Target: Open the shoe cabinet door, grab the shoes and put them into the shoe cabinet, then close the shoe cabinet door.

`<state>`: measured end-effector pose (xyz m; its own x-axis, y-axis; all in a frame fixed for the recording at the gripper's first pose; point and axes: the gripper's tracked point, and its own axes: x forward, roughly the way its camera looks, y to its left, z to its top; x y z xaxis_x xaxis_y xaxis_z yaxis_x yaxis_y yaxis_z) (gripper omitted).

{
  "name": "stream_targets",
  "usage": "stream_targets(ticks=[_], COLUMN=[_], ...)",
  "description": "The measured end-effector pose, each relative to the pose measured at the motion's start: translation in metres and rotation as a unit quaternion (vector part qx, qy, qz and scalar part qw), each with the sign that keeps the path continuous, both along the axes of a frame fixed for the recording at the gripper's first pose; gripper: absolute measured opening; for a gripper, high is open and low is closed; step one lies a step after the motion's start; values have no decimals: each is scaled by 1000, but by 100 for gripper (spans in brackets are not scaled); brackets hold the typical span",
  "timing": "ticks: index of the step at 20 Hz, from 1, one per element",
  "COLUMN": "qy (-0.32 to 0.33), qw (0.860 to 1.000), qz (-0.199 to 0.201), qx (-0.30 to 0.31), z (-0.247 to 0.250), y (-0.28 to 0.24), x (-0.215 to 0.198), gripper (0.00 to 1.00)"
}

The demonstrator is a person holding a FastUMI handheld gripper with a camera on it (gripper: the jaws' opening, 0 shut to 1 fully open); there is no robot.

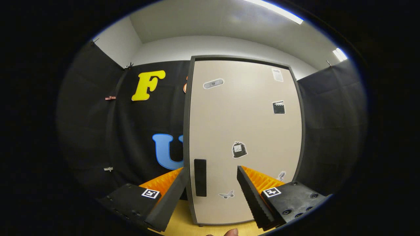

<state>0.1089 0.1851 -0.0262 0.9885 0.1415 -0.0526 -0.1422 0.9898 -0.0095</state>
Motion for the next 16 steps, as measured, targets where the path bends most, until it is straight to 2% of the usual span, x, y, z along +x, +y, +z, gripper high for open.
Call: stream_targets(ticks=[7,12,15,16], qy=[27,45,51,52], qw=[1000,999,998,998], qz=[-13,-21,-38,-39], qx=[1,7,0,3], z=[-43,-64,-74,-76], y=[24,32,26,26], x=[57,82,90,92], gripper=[97,97,77,64])
